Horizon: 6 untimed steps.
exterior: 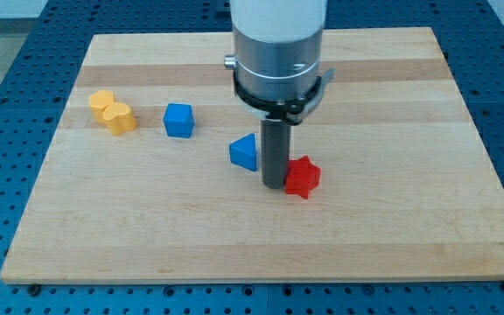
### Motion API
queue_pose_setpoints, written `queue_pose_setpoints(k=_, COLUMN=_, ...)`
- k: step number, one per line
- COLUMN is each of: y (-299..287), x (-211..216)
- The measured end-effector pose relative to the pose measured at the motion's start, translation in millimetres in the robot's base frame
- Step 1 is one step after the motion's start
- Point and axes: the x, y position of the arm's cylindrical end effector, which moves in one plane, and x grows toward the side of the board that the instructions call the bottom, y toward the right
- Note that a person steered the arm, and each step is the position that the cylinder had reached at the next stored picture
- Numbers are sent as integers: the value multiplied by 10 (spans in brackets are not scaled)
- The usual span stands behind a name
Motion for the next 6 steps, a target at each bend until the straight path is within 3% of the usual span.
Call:
queue_pose_setpoints(k=2, y=1462, x=-743)
queue_pose_setpoints(k=3, y=1615, x=-1613)
queue_pose_setpoints(k=5, y=1131, x=-3037)
queue_pose_setpoints(k=6, y=976, x=-3107)
